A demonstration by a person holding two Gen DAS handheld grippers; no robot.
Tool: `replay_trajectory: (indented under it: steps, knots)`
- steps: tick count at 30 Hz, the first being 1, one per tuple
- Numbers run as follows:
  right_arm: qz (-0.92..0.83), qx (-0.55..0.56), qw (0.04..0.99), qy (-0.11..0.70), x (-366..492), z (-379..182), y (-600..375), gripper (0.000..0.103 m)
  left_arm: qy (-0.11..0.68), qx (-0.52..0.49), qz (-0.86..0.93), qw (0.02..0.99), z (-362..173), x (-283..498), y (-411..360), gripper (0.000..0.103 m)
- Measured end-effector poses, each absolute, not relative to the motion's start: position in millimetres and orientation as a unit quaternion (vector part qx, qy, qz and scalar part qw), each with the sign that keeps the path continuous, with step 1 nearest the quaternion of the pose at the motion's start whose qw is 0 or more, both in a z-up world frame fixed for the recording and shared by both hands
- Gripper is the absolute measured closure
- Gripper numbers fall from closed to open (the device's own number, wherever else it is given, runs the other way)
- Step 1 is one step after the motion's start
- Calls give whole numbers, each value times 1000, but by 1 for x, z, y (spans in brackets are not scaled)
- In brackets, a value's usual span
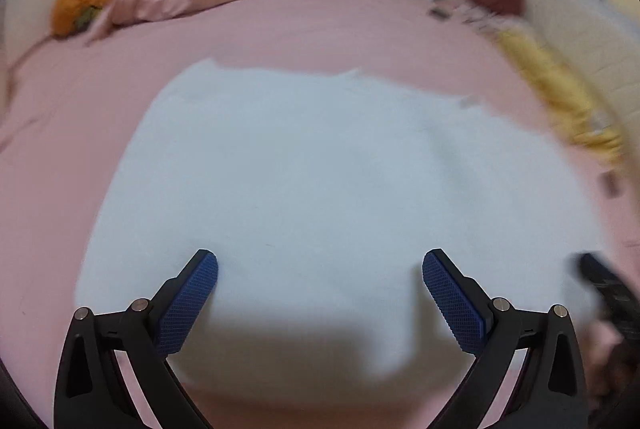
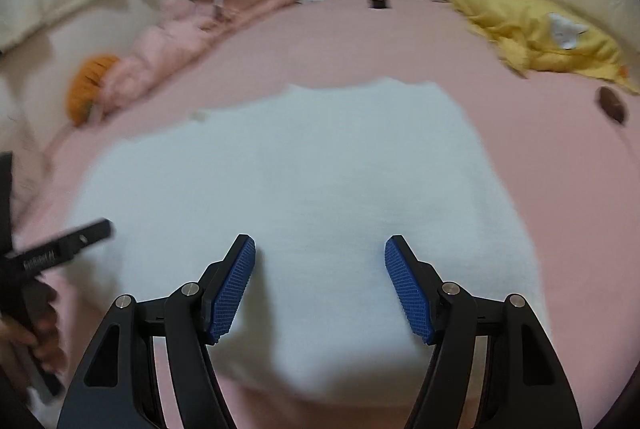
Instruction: Fold clothes
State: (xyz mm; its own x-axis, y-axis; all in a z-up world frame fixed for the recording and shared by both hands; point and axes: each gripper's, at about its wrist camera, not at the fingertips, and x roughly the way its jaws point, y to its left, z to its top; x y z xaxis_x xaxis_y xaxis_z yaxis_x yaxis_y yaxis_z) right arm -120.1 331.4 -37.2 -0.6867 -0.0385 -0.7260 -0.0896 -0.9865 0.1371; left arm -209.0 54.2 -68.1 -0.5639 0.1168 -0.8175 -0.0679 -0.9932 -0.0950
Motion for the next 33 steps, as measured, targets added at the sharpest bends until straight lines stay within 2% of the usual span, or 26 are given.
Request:
replay_trajectory:
  steps: [4, 5, 7, 9, 12, 15, 19, 24, 27, 29, 30, 31, 32, 33]
  knots:
    - [919, -386, 71, 31, -93, -38, 358, 37, 1, -430, 900, 72, -64, -192, 35, 0]
    - [911, -398, 101, 34, -90, -40, 365, 36, 11, -423, 904, 65, -63, -185, 28, 0]
    - [886, -428, 148, 97, -78, -49, 393, 27, 26, -418, 907, 45, -66, -174, 14, 0]
    - [877, -422, 133, 190, -73, -47, 416, 27, 37, -429, 902, 43, -64, -171, 1, 0]
    - [898, -384, 123, 177, -87, -16, 418, 26, 48, -410, 910, 38, -39, -171, -15, 0]
    - [918, -351, 67, 171, -120, 16, 423, 26, 14, -387, 920, 53, -9, -200, -39, 0]
    - [910, -388, -20, 146, -194, 22, 433, 26, -44, -409, 909, 71, 1, -285, -66, 0]
    - [888, -442, -41, 116, -255, -9, 439, 26, -69, -440, 891, 82, -16, -361, -72, 2]
    - [881, -458, -38, 111, -282, -24, 446, 26, -30, -457, 886, 70, -35, -379, -59, 10]
    - [878, -469, -38, 90, -287, -34, 437, 26, -6, -476, 877, 67, -50, -388, -50, 21]
    - [875, -476, -40, 81, -289, -39, 432, 26, -2, -498, 864, 74, -62, -390, -46, 44]
    - [872, -481, -44, 73, -290, -43, 427, 38, -1, -503, 861, 79, -68, -388, -44, 60]
    - [872, -482, -51, 68, -290, -45, 424, 55, -2, -492, 867, 82, -68, -384, -43, 63]
    - [872, -483, -57, 62, -289, -47, 420, 87, -6, -481, 873, 83, -66, -380, -43, 82]
